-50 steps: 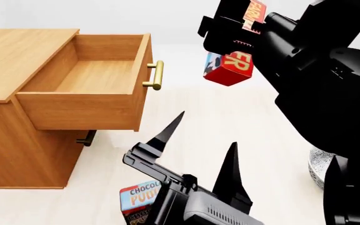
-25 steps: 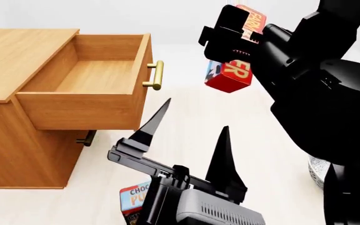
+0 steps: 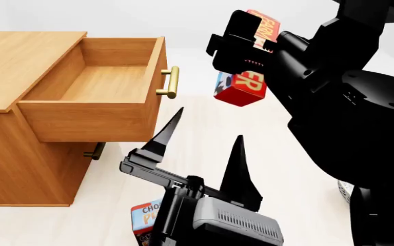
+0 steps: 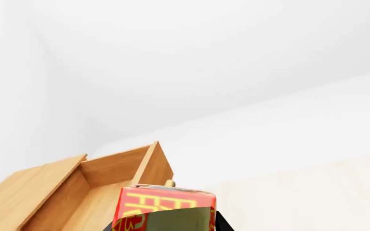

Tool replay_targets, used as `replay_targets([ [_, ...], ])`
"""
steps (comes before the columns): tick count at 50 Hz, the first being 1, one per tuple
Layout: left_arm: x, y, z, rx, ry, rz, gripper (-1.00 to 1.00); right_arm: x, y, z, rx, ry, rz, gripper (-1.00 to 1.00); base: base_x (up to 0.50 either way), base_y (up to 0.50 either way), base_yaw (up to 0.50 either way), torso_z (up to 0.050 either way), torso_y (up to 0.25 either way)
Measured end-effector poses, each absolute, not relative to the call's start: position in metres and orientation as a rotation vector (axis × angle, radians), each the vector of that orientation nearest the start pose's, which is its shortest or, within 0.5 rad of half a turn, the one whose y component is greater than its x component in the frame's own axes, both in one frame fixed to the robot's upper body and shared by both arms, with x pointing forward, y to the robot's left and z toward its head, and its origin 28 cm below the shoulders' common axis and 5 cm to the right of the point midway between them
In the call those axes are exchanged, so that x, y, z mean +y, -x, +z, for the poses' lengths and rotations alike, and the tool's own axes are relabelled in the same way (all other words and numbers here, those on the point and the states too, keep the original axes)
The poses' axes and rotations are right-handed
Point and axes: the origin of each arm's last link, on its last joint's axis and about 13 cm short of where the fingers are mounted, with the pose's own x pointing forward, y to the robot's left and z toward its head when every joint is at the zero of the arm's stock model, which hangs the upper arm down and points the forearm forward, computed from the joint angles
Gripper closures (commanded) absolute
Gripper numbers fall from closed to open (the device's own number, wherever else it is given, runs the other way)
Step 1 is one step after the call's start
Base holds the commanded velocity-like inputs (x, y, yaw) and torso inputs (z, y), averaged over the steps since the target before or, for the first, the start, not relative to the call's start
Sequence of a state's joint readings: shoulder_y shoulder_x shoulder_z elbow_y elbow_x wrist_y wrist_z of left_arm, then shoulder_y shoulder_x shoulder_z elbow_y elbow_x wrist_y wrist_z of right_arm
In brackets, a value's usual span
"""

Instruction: Put the butter at the back in the top drawer of the cabinet and close it.

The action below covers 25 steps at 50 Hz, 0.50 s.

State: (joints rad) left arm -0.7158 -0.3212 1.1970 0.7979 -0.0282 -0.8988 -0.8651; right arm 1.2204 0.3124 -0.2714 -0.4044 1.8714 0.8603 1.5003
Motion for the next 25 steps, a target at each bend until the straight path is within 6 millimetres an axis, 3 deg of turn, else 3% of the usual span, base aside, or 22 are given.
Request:
replay_targets([
  [25, 0.096, -0.194, 0.166, -0.573, -0.476, -0.152, -1.0, -0.044, -0.212, 0.333, 0.115, -0.371, 0.182, 1.0, 0.0, 0.0, 0.0, 0.0, 0.001],
])
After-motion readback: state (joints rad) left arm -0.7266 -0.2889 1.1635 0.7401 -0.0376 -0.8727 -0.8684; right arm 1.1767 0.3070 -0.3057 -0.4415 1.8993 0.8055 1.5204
